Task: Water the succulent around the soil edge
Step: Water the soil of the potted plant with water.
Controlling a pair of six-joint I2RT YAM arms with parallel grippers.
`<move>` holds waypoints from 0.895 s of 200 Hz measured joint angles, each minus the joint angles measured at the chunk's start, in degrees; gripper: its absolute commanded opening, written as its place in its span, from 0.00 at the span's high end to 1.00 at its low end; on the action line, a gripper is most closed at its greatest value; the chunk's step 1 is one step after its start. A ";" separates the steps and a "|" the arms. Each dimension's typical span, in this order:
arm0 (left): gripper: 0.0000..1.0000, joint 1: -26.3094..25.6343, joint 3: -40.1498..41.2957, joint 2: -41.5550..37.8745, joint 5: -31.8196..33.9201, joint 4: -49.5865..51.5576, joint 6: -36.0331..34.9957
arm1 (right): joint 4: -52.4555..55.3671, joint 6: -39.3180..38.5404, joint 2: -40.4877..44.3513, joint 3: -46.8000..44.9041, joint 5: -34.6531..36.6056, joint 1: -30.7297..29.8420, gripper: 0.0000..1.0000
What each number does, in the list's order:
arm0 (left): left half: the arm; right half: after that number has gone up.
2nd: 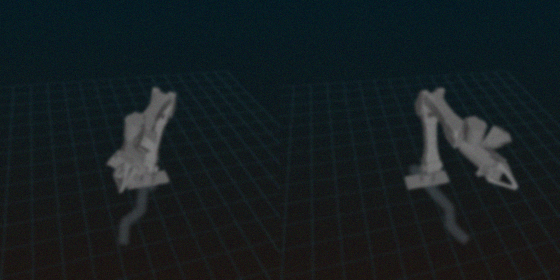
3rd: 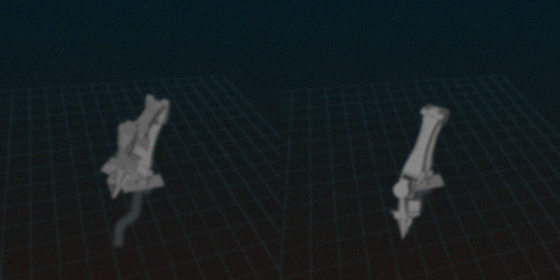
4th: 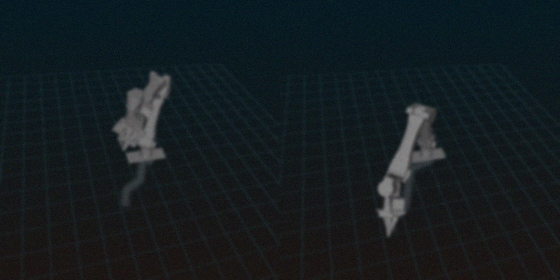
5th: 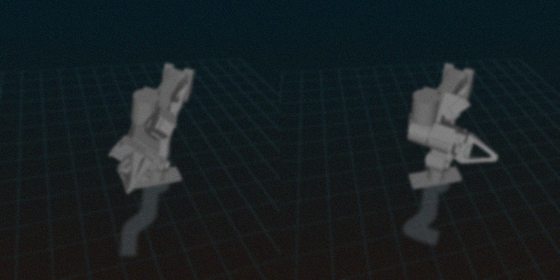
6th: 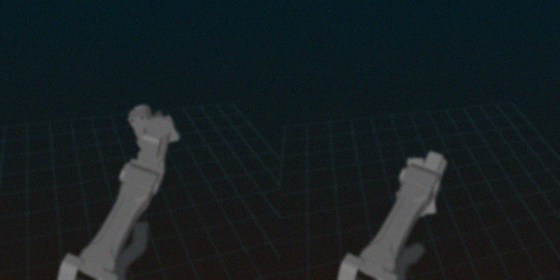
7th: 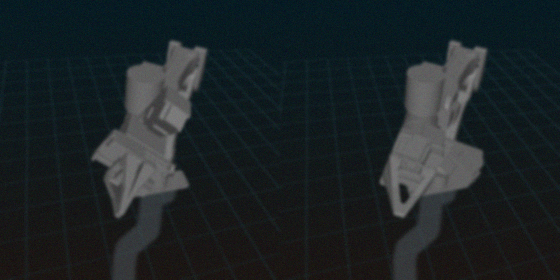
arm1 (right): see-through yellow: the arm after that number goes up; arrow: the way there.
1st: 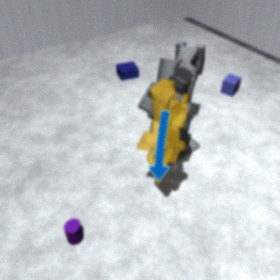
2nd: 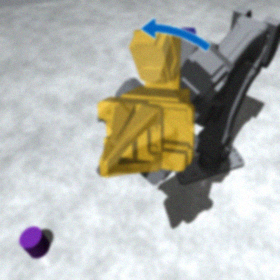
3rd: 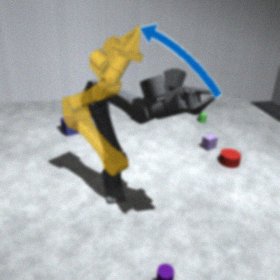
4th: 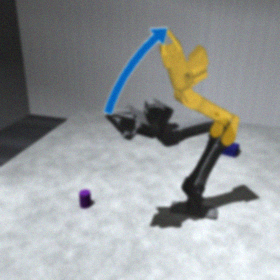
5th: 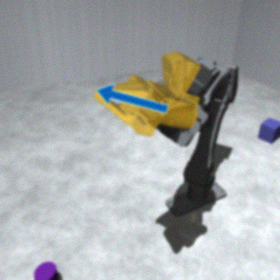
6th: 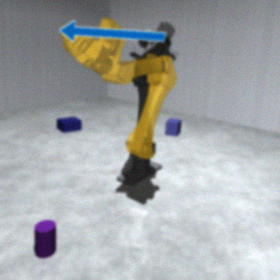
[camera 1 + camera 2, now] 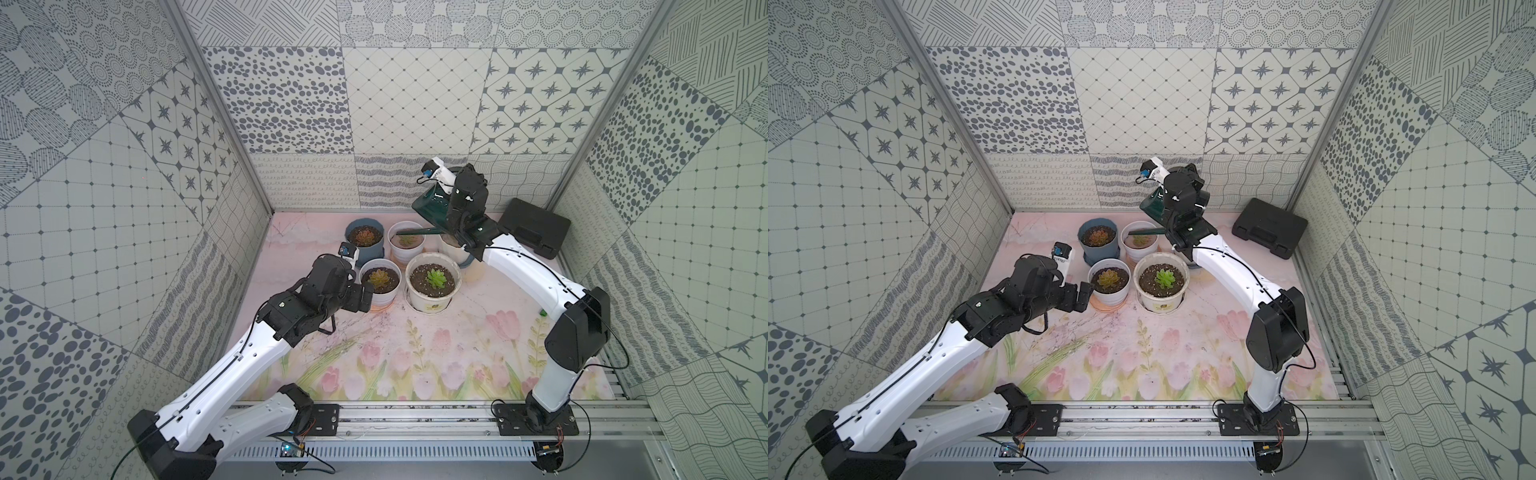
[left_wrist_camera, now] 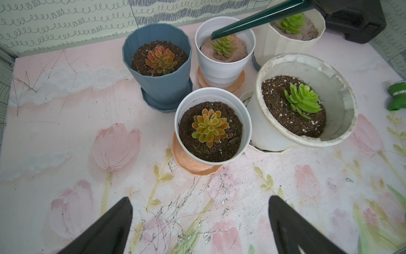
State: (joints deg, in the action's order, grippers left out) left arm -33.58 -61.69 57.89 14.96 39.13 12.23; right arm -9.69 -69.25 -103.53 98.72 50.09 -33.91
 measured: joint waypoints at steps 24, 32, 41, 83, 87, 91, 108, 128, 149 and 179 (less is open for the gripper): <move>0.00 0.31 0.26 -0.24 -0.52 -0.09 -0.02 | 0.52 -0.17 -2.49 2.23 0.70 -0.24 1.00; 0.00 0.37 0.28 -0.24 -0.83 -0.11 -0.04 | 0.81 -0.17 -3.08 2.97 0.92 -0.31 1.00; 0.01 0.46 0.31 -0.24 -0.94 -0.11 -0.07 | 1.07 -0.17 -3.52 3.67 1.09 -0.37 1.00; 0.01 0.76 0.31 -0.26 -1.53 -0.15 -0.39 | 1.49 -0.28 -4.37 6.78 2.29 -0.52 1.00; 0.00 0.79 0.31 -0.26 -1.55 -0.15 -0.42 | 1.51 -0.31 -4.44 7.13 2.36 -0.52 1.00; 0.00 0.81 0.31 -0.26 -1.62 -0.15 -0.42 | 1.51 -0.46 -4.50 7.45 2.47 -0.52 1.00; 0.00 0.81 0.33 -0.26 -1.81 -0.15 -0.44 | 1.31 -1.18 -4.79 8.33 2.99 -0.48 1.00; 0.00 0.85 0.33 -0.33 -2.10 -0.15 -0.44 | 0.83 -2.38 -5.07 8.50 3.30 -0.44 1.00; 0.01 1.07 0.33 -0.42 -2.40 -0.17 -0.44 | 0.15 -3.89 -5.75 8.50 3.69 -0.24 1.00; 0.01 1.07 0.37 -0.46 -2.75 -0.17 -0.44 | -0.02 -4.76 -6.60 8.50 4.55 0.42 1.00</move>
State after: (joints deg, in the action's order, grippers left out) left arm -32.51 -61.32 57.43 12.21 38.96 11.79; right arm -9.72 -74.02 -110.13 107.22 54.63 -33.50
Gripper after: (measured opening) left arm 0.995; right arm 0.111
